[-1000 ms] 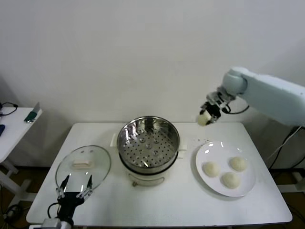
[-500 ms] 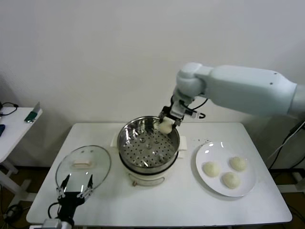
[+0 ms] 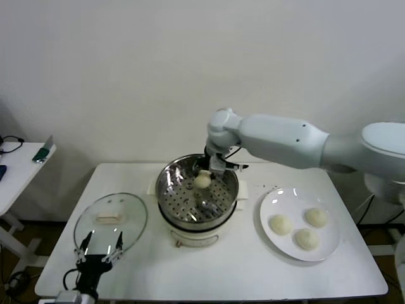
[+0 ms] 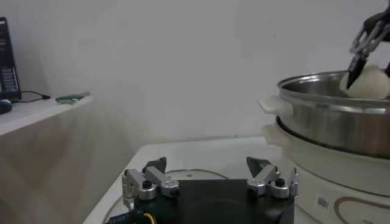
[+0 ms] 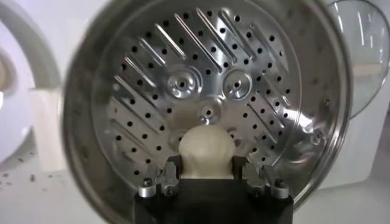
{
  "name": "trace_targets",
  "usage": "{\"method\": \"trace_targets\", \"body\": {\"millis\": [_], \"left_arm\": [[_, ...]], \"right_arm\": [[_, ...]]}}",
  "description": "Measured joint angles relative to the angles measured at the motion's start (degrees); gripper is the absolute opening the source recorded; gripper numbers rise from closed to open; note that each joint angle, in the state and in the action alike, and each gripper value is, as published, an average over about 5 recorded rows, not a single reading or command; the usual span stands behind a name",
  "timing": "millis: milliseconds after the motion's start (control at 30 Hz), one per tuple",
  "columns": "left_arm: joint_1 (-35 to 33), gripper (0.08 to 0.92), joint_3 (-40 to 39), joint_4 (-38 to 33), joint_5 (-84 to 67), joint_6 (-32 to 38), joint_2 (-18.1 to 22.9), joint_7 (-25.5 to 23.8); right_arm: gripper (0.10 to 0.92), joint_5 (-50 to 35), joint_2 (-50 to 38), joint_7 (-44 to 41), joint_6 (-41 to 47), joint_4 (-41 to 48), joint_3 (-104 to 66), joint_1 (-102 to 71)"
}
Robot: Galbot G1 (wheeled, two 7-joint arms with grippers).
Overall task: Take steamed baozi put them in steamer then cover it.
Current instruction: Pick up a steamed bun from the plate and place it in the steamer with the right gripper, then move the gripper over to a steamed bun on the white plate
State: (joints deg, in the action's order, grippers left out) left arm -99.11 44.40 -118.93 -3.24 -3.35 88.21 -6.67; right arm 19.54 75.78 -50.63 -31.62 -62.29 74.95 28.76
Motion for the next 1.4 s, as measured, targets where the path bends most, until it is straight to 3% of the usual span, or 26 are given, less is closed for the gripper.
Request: {"method": "trace_targets", "body": {"millis": [400, 700, 833, 1100, 1400], "left_arm": [[0.59, 0.823, -0.08, 0.6, -0.16, -0.02, 0.0, 0.01], [0.59, 0.823, -0.11, 0.63, -0.2, -0.05, 0.0, 0.05], [0.33, 0.823, -0.2, 0.35, -0.17, -0.09, -0.06, 0.07], [0.23, 0.823, -0.72, -0.43, 0.21, -0.45, -0.17, 0.03], [0.69, 0.823, -0.67, -0.37, 0.24, -0.44, -0.37, -0.25]], "right_arm": [[0.564, 1.85, 3.67, 0.3, -3.87, 8.49, -1.17, -2.93], [0.787, 1.3, 4.73, 0.77, -5.89, 11.07, -1.56, -3.48], [0.819, -1.0, 4.26, -0.07, -6.12, 10.9, -0.79, -1.99], [0.823, -17.7, 1.1, -5.27, -2.05, 8.52, 5.24, 7.23], [0.823, -44.52, -9.98, -8.07, 16.66, 2.22, 16.28, 17.09]]}}
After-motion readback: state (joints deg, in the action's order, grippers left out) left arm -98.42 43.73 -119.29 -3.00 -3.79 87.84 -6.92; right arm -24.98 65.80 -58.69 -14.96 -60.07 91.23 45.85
